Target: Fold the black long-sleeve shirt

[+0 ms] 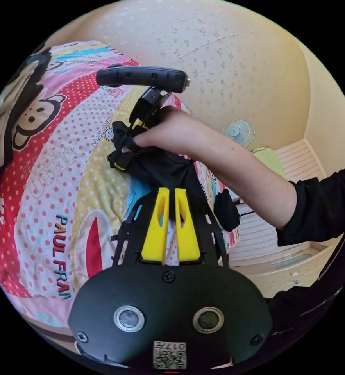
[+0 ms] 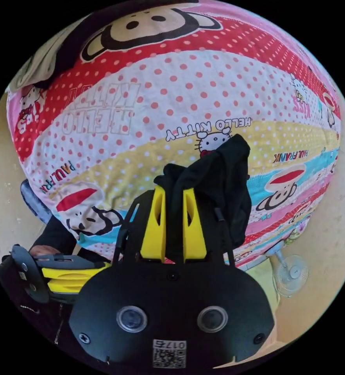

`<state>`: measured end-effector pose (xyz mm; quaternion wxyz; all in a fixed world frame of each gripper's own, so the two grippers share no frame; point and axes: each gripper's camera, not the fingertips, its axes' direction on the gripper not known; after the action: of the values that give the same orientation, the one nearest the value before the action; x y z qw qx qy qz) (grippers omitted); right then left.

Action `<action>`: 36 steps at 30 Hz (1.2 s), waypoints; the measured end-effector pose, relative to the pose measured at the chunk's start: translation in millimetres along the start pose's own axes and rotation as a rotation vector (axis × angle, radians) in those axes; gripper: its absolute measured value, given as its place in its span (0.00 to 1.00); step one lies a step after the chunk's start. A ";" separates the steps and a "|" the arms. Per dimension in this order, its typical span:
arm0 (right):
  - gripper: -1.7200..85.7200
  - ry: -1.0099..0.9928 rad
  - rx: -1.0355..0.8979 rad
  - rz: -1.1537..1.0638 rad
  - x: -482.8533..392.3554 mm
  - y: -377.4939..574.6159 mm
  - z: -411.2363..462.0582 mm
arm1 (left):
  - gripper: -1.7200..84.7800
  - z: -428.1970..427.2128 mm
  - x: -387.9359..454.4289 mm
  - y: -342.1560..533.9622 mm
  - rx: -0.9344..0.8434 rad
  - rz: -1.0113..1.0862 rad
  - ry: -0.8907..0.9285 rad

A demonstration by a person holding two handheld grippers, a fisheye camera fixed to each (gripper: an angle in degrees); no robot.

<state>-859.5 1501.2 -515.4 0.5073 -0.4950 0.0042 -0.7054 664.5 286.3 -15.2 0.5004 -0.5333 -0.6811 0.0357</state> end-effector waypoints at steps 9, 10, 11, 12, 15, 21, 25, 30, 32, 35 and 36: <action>0.06 -0.504 0.543 0.020 113.0 118.5 2.4 | 0.05 -27.9 49.8 -8.6 0.021 0.005 0.010; 0.06 -0.636 0.649 0.055 143.4 151.2 17.3 | 0.05 -25.5 57.5 -11.1 0.023 0.011 0.020; 0.06 -0.763 0.759 0.079 172.7 185.5 39.0 | 0.05 -18.4 73.4 -16.0 0.035 0.031 0.042; 0.06 -0.820 0.809 0.098 186.5 202.6 52.6 | 0.05 -7.3 90.0 -20.4 0.048 0.054 0.064; 0.06 -1.015 1.017 0.270 239.0 285.4 137.8 | 0.06 34.9 129.0 -30.8 0.028 0.075 0.121; 0.08 -0.990 1.115 0.613 254.8 374.4 312.6 | 0.06 152.8 192.8 -15.2 -0.110 0.125 0.068; 0.13 -1.103 1.177 0.870 257.1 406.1 393.8 | 0.06 199.5 191.4 12.2 -0.230 0.052 0.083; 0.12 -0.993 1.357 0.860 240.3 448.1 376.1 | 0.05 158.4 189.2 26.1 -0.216 0.065 0.162; 0.10 -0.959 1.347 0.609 215.3 432.7 341.1 | 0.03 148.1 197.0 21.1 -0.222 0.086 0.153; 0.10 -0.895 1.202 0.380 175.8 389.0 316.3 | 0.01 159.8 216.0 14.7 -0.224 0.113 0.192; 0.10 -0.863 1.154 0.380 169.9 379.9 317.2 | 0.01 177.3 224.7 14.8 -0.265 0.113 0.184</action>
<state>-365.5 1352.1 -428.8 0.7564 -0.3738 -0.4809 -0.2386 562.7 549.9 32.8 0.4831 -0.6329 -0.6003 -0.0753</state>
